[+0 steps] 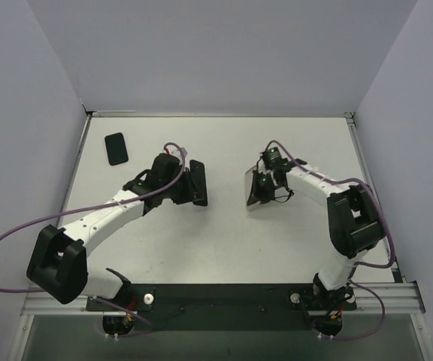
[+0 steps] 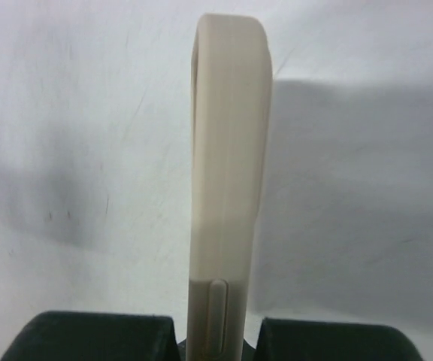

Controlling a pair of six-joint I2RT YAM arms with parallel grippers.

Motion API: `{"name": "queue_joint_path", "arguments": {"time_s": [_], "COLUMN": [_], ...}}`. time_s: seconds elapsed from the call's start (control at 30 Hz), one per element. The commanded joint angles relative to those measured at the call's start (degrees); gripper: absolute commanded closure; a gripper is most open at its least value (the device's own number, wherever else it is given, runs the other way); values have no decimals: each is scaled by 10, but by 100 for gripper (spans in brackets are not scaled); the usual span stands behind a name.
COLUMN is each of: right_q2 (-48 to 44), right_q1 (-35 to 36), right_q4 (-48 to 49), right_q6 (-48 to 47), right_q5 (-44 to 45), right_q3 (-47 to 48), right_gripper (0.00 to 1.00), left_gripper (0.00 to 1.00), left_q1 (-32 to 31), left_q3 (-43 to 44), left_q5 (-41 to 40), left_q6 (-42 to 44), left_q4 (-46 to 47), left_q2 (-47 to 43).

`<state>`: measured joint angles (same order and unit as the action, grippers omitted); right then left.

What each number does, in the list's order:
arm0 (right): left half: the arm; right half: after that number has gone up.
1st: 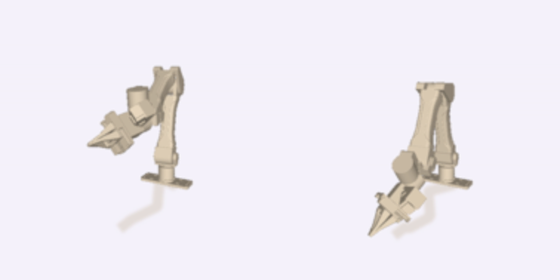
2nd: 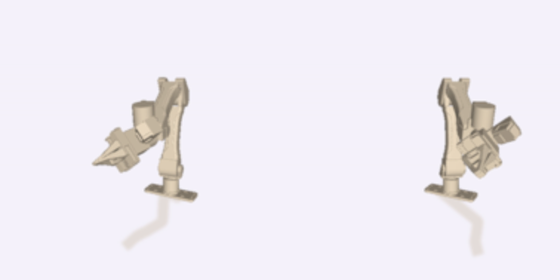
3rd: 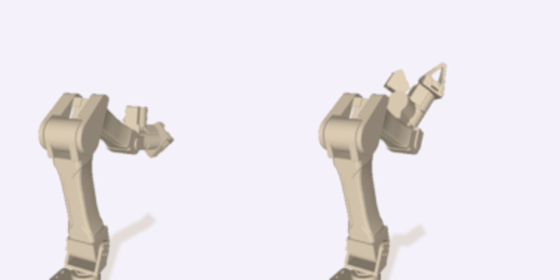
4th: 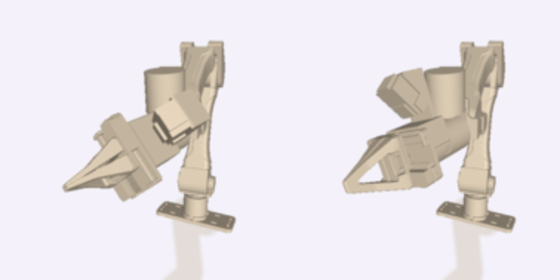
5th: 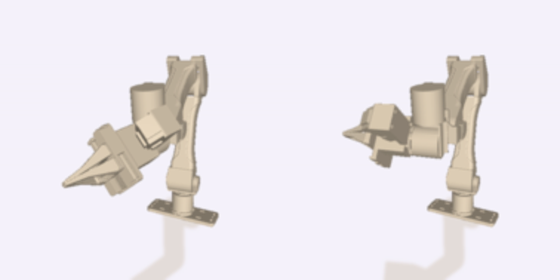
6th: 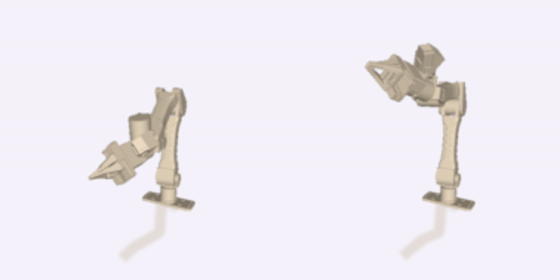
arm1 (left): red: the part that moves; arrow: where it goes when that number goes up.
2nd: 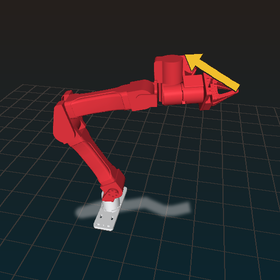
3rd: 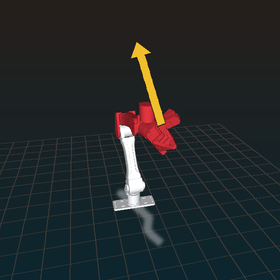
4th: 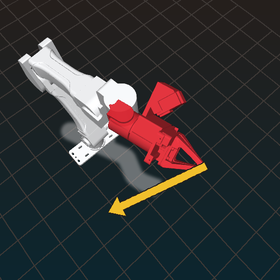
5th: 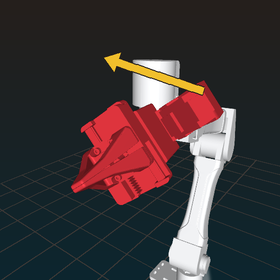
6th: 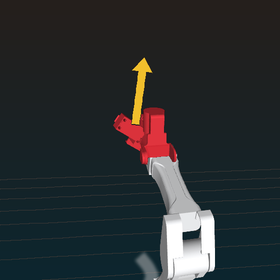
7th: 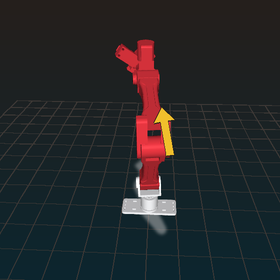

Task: Take the phone out of the phone case
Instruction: Place the phone case at the center of the board, then place the phone at the center of the board.

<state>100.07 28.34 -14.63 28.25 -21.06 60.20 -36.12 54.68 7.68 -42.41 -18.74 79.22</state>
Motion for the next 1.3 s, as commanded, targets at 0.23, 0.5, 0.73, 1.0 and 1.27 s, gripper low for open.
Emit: {"name": "queue_joint_path", "arguments": {"time_s": [0.23, 0.5, 0.73, 1.0, 1.27], "right_q2": [64, 153, 144, -21, -167], "right_q1": [-277, -376, -411, -401, -313], "right_q4": [34, 99, 44, 36, 33], "right_q6": [115, 196, 220, 244, 216], "right_q5": [-51, -20, 61, 149, 177], "right_q3": [194, 260, 222, 34, -75], "right_gripper": [100, 90, 14, 0, 0], "left_gripper": [100, 100, 100, 100, 100], "left_q1": [83, 101, 110, 112, 112], "left_q3": [44, 65, 103, 162, 255], "left_q5": [164, 218, 232, 266, 272], "left_q6": [42, 7, -21, -58, -81], "left_q4": [42, 90, 129, 204, 236], "left_q2": [8, 61, 148, 257, 390]}}
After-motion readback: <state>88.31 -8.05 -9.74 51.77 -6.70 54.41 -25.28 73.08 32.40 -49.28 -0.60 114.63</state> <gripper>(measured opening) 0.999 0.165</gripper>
